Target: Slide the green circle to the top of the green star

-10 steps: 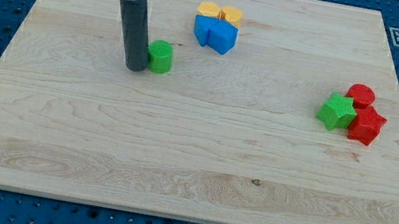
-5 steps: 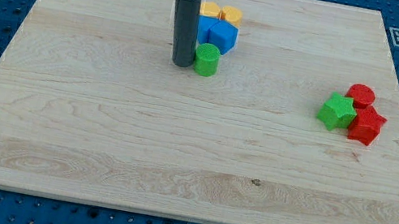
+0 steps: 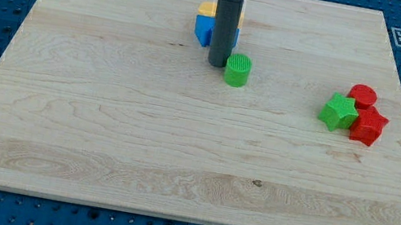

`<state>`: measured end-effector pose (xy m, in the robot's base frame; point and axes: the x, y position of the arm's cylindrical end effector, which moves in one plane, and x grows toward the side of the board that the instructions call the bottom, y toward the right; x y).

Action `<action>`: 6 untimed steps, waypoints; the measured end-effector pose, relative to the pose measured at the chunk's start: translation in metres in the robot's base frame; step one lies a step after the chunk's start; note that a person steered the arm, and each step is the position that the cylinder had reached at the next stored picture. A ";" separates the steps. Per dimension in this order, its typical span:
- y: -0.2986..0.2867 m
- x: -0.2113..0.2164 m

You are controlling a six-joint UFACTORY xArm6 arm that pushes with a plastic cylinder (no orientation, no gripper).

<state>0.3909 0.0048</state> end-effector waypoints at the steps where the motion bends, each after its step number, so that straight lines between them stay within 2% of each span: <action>1: 0.000 0.014; 3: 0.062 0.013; 6: 0.086 -0.015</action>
<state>0.3758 0.0903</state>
